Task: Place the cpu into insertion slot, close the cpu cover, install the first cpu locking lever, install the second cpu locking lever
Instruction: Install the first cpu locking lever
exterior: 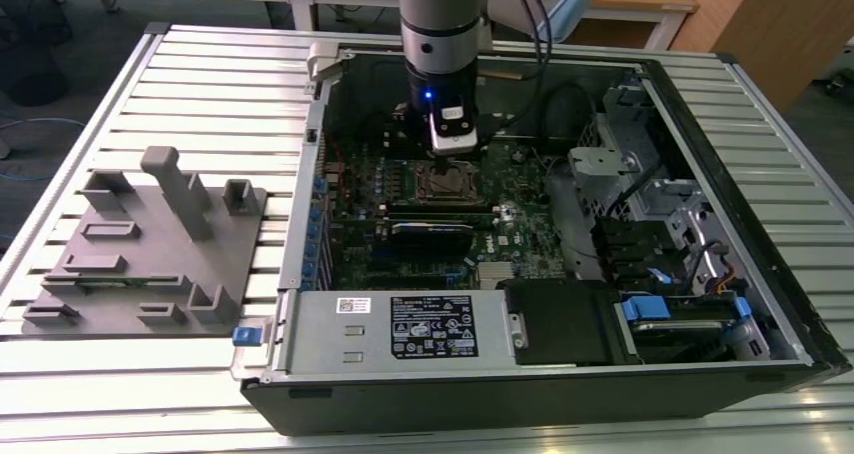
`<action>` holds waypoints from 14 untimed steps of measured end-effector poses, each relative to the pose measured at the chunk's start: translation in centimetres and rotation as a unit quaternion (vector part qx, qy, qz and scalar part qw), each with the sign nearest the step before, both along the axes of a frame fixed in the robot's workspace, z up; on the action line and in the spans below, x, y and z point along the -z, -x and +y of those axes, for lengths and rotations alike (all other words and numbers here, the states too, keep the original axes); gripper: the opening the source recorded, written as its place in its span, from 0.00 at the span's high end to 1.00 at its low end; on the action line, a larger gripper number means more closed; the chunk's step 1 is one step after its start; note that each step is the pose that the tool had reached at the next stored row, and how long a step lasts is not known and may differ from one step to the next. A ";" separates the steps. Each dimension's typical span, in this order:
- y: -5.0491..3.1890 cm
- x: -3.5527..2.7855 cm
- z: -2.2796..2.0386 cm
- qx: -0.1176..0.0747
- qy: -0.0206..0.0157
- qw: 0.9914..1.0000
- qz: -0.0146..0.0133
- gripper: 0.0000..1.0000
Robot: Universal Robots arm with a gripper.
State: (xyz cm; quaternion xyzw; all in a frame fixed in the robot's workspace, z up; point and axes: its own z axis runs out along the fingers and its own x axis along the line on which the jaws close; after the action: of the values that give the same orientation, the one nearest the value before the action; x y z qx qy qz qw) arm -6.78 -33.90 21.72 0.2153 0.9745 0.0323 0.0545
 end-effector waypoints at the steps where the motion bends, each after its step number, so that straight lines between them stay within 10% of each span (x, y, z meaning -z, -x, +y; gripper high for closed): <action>1: 0.00 0.03 0.00 -0.008 0.000 1.000 0.000 0.89; 14: -0.04 0.44 0.00 -0.088 0.003 0.996 0.000 0.89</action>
State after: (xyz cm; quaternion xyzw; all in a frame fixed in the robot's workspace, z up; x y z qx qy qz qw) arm -6.74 -33.90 21.27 0.1286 0.9897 0.0342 0.0519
